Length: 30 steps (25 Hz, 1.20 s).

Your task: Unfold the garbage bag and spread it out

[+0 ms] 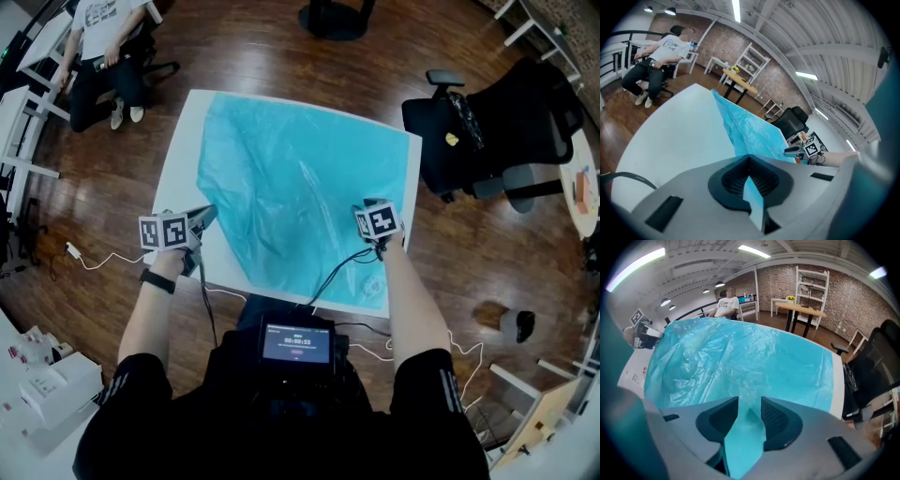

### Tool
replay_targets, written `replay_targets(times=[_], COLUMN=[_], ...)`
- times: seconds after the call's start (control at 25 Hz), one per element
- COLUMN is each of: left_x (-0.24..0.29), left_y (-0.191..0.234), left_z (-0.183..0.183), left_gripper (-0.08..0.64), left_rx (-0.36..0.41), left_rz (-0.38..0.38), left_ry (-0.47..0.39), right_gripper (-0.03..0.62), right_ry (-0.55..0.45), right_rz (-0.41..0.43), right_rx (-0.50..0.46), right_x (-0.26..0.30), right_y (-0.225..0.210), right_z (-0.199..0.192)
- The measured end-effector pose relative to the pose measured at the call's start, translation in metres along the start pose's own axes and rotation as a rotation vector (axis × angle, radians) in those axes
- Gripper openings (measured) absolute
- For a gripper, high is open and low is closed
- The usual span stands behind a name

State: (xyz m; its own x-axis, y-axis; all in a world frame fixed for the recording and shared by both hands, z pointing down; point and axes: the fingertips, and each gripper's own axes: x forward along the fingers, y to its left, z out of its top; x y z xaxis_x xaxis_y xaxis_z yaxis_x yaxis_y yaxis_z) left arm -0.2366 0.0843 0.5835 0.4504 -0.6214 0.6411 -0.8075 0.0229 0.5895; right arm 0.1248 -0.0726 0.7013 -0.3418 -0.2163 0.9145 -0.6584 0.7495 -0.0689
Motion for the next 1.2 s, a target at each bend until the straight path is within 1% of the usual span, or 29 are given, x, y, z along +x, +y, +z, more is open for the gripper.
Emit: replay_targets(times=[0.12,0.2,0.24,0.32,0.4,0.48,0.52,0.56,0.64,0.72,0.8,1.08,1.12,1.2], left_x=[-0.003,-0.002,-0.002,0.0,0.003,0.007,0.008,0.009,0.011,0.013,0.015,0.021,0.022,0.023], left_y=[-0.01,-0.017,-0.02,-0.025,-0.029,-0.031,-0.033,-0.034,-0.037,-0.039,-0.041,-0.048,-0.049,-0.05], left_z=[0.006,0.009,0.01,0.011,0.011,0.011,0.011,0.011,0.011,0.011,0.011,0.011,0.01,0.01], left_gripper=[0.004,0.004,0.004,0.004,0.004,0.004,0.004,0.004,0.004,0.004,0.004,0.004,0.004,0.004], left_rx=[0.008,-0.002,-0.01,-0.028,-0.048,-0.072,-0.085,-0.097,-0.115,-0.125,-0.13,-0.126,-0.125,-0.121], left_rz=[0.003,0.006,0.006,0.005,0.005,0.008,0.009,0.01,0.011,0.012,0.013,0.002,0.0,-0.002], left_ry=[-0.013,-0.025,-0.032,-0.047,-0.059,-0.07,-0.076,-0.082,-0.093,-0.101,-0.103,-0.101,-0.1,-0.098], right_gripper=[0.181,0.182,0.183,0.183,0.207,0.233,0.234,0.244,0.245,0.245,0.245,0.235,0.223,0.158], right_ry=[-0.154,-0.249,-0.291,-0.358,-0.391,-0.389,-0.378,-0.363,-0.337,-0.316,-0.294,-0.237,-0.227,-0.227], right_rz=[-0.024,0.014,0.057,0.171,0.288,0.395,0.44,0.474,0.505,0.509,0.511,0.479,0.477,0.472], right_rx=[-0.153,-0.229,-0.252,-0.292,-0.33,-0.346,-0.349,-0.356,-0.388,-0.42,-0.43,-0.432,-0.427,-0.42], right_x=[-0.035,-0.058,-0.069,-0.085,-0.094,-0.096,-0.095,-0.092,-0.085,-0.077,-0.068,-0.041,-0.039,-0.037], right_y=[0.027,0.061,0.083,0.138,0.194,0.242,0.262,0.279,0.303,0.318,0.327,0.333,0.333,0.332], right_z=[0.059,0.093,0.108,0.132,0.145,0.148,0.147,0.145,0.142,0.139,0.136,0.132,0.13,0.131])
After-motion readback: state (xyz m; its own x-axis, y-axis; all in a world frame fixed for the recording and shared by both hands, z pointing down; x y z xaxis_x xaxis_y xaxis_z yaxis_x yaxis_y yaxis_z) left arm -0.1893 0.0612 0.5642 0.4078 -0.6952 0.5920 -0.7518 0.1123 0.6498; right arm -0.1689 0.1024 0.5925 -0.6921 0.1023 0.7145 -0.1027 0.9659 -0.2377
